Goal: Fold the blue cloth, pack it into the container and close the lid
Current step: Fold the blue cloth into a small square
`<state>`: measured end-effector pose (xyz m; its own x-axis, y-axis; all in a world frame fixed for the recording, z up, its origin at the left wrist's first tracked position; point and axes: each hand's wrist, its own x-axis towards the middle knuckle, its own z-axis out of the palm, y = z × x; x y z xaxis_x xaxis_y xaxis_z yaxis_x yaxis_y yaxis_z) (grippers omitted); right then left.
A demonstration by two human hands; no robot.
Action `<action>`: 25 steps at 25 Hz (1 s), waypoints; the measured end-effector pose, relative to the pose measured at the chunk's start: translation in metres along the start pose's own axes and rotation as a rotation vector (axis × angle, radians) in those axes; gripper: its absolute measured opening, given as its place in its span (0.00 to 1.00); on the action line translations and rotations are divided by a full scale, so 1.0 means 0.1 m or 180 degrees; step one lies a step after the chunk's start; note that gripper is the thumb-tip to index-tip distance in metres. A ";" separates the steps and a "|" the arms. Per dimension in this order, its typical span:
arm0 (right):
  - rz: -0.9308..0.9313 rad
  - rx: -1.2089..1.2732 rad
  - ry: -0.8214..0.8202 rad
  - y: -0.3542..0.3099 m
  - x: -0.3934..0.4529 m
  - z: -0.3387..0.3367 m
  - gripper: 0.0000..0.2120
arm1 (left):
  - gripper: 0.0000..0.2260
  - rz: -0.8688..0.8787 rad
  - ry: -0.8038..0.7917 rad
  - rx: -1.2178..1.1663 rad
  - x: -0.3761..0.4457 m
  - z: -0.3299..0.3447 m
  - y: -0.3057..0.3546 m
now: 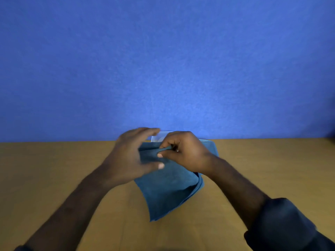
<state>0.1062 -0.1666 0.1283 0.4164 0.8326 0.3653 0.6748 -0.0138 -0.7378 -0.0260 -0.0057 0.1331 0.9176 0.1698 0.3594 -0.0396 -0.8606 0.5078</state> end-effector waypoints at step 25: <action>0.2398 0.0759 0.0476 0.94 -0.83 0.58 0.11 | 0.10 -0.0854 0.0767 -0.0988 -0.21 0.02 0.09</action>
<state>0.0995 -0.2051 -0.0042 0.7965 0.5635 -0.2193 0.0388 -0.4096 -0.9114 -0.0451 -0.0177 0.1282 0.7952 0.5045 0.3363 0.0362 -0.5931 0.8043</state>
